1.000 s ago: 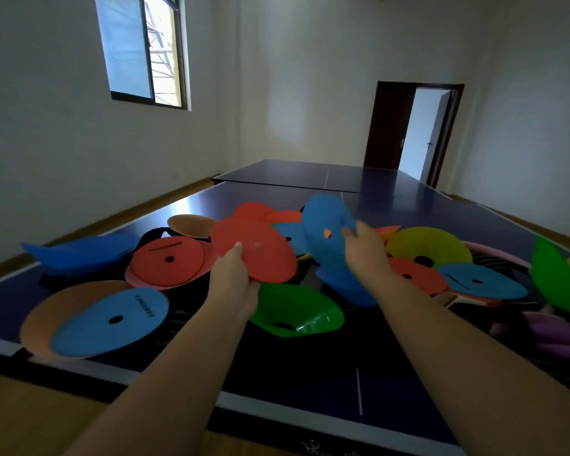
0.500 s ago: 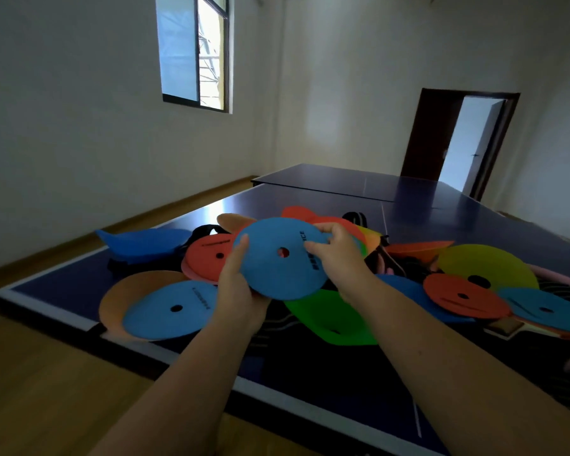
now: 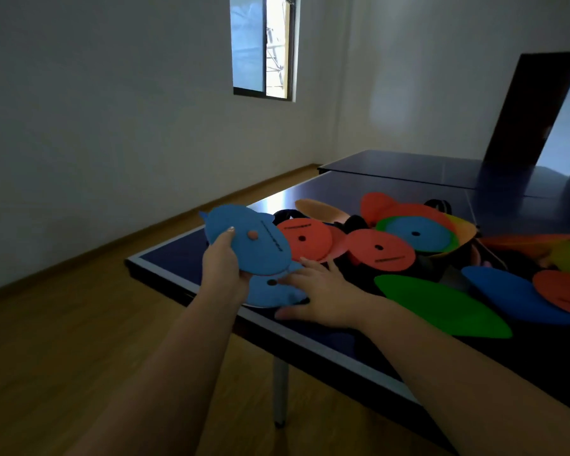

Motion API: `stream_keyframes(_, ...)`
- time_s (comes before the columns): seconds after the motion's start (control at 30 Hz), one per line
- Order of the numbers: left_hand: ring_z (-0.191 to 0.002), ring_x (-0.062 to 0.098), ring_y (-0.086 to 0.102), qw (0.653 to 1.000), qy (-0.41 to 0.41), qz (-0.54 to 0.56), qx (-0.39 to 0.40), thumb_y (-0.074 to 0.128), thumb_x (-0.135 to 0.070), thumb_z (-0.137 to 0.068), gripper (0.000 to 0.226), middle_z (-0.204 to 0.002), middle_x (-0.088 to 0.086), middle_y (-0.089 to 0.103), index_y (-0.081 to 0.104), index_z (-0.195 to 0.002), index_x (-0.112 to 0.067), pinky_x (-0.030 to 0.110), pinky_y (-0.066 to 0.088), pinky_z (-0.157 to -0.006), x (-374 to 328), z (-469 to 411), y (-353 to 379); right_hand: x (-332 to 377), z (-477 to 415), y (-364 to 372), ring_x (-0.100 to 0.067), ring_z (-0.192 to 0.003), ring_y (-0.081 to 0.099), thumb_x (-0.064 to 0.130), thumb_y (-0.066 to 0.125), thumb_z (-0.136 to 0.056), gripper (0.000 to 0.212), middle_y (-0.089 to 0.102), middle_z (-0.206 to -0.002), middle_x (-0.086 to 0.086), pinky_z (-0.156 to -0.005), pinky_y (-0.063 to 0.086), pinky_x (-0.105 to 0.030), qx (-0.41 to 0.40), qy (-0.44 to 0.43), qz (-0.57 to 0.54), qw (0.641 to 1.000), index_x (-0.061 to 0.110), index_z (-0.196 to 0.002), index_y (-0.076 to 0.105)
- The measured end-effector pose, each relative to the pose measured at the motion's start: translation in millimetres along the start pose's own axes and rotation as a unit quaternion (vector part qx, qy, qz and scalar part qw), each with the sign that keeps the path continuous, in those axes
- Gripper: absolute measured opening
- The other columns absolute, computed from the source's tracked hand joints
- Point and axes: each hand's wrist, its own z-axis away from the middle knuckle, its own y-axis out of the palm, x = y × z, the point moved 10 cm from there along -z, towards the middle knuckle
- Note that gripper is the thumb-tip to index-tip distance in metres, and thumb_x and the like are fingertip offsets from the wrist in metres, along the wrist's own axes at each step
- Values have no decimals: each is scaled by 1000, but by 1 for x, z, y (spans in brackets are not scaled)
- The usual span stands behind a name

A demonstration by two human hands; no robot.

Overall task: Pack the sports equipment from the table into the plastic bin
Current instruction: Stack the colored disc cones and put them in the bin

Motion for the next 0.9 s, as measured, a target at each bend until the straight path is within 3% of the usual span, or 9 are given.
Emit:
stream_keyframes(0.07,-99,29,69,1000,-14,15,-16,55,-24,-101,28,-105,8,70,54,-127,-13,46,59,-80,5,-3,-13,9,0,20,-21,-152,4,67,58,-84,83,24,-162,3,-120,-6,-60,64,-20,54,996,33,-153,29)
stream_keyframes(0.2,-99,29,69,995,-39,76,-42,59,-27,-99,27,-109,8,69,52,-124,-18,49,58,-85,9,-7,-27,-7,-1,18,-19,-134,45,33,69,-89,64,44,-150,0,-112,37,-36,78,40,-99,991,29,-147,44)
stream_keyframes(0.27,-98,28,68,992,-45,108,-56,60,-26,-98,27,-109,7,68,52,-124,-19,50,59,-82,9,-8,-33,-14,-3,12,-15,-123,53,31,66,-92,45,56,-137,3,-104,42,-29,67,55,-157,984,26,-137,58)
stream_keyframes(0.37,-97,30,68,982,-44,160,-85,62,-25,-97,31,-110,7,67,51,-125,-20,51,60,-75,7,-11,-45,-28,-4,-7,-13,-102,60,28,53,-101,22,67,-110,3,-94,47,-30,-32,74,-213,974,20,-112,70)
stream_keyframes(0.5,-101,35,69,963,-41,245,-106,64,-22,-96,45,-117,11,67,48,-138,-16,57,58,-82,7,-15,-56,-50,-1,-33,-9,-72,50,21,43,-105,26,54,-78,3,-63,36,-29,-185,128,-256,940,16,-82,54)
stream_keyframes(0.67,-98,33,70,967,-47,227,-100,63,-21,-96,48,-113,11,68,45,-140,-17,52,60,-79,12,-12,-51,-71,22,-65,-9,-80,53,18,34,-107,23,53,-87,9,-60,38,-13,-387,190,-391,813,19,-96,54)
stream_keyframes(0.73,-97,31,69,974,-55,198,-98,64,-21,-95,46,-109,9,68,45,-137,-18,51,60,-80,15,-12,-46,-81,29,-72,-13,-98,58,20,33,-108,21,56,-100,12,-79,49,-23,-437,204,-468,741,22,-113,54)
stream_keyframes(0.8,-96,29,68,982,-69,154,-85,65,-23,-95,37,-106,8,66,47,-127,-20,49,59,-77,18,-12,-40,-89,25,-73,-24,-106,62,21,36,-106,22,63,-105,5,-91,56,-47,-447,204,-539,684,23,-109,57)
stream_keyframes(0.9,-97,30,70,992,-72,103,-25,65,-30,-94,32,-106,9,69,52,-120,-16,50,59,-79,19,-13,-24,-91,5,-65,-32,-107,65,13,37,-104,27,67,-118,-8,-74,62,-43,-399,192,-667,599,12,-118,61)
